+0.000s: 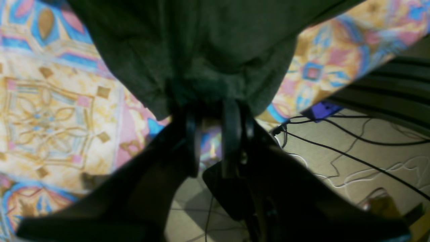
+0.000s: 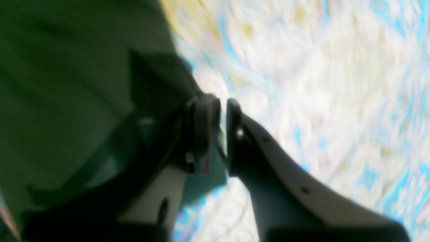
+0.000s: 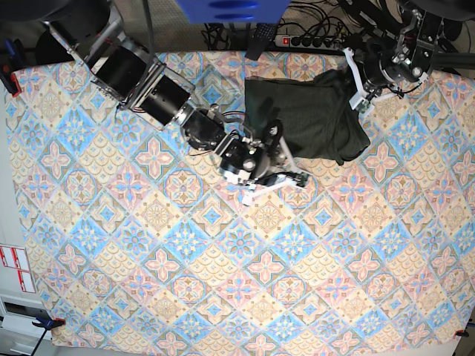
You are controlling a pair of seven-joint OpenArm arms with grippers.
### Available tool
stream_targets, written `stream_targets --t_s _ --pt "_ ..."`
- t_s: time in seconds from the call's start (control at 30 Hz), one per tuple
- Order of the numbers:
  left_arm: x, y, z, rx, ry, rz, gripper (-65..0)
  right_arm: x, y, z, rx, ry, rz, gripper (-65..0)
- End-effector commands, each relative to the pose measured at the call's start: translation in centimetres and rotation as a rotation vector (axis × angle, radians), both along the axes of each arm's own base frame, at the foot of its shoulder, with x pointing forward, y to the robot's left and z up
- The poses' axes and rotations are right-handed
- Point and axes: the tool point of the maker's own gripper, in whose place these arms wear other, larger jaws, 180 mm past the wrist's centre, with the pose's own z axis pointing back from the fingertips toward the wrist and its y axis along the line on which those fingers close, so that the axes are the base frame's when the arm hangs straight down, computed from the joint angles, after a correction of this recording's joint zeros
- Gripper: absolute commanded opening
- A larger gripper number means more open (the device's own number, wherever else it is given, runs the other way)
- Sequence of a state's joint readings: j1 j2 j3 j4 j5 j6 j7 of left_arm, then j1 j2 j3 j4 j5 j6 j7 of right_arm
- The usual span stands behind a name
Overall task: Fold the T-shirt properly
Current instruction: 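Grasp the green bundle with the right gripper and release the left gripper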
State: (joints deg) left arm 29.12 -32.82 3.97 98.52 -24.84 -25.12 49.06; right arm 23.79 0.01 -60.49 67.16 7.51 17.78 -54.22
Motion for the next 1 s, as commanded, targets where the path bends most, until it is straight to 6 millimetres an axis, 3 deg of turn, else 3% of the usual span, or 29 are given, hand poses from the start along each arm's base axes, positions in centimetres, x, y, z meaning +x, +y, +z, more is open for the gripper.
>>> stream_targets --t_s 0.0,0.07,0.2,0.33,0.4,0.57,0.7,0.97 --pt "1.6 0.8 0.1 0.010 -0.027 0.010 -56.5 1.2 1.2 1.7 0.042 -0.038 0.006 -58.0" --pt "2.2 1.6 -0.3 0.021 -0.026 0.027 -56.5 1.1 1.1 1.6 0.040 -0.036 0.006 -58.0" --pt "3.9 2.5 -0.5 0.036 -0.041 0.050 -56.5 1.1 -2.9 0.5 -0.045 -0.035 -0.012 -58.0" --pt "5.9 3.2 -0.1 0.096 -0.088 0.025 -56.5 -1.3 -2.2 1.4 -0.011 -0.029 0.011 -58.0" --pt "7.1 3.5 0.2 0.133 -0.117 0.010 -56.5 -2.3 -3.1 1.0 -0.025 -0.016 0.011 -58.0" --pt "9.3 2.1 -0.5 0.175 -0.139 -0.062 -56.5 -4.2 -5.1 0.1 -0.041 0.005 0.012 -58.0" --pt "11.3 0.3 -1.2 0.165 -0.144 -0.100 -56.5 -5.8 -4.7 1.4 0.006 -0.008 0.037 -58.0" --pt "17.3 -3.8 -0.5 0.105 -0.203 -0.102 -56.5 -8.0 -6.2 3.7 0.091 -0.022 -0.011 -58.0"
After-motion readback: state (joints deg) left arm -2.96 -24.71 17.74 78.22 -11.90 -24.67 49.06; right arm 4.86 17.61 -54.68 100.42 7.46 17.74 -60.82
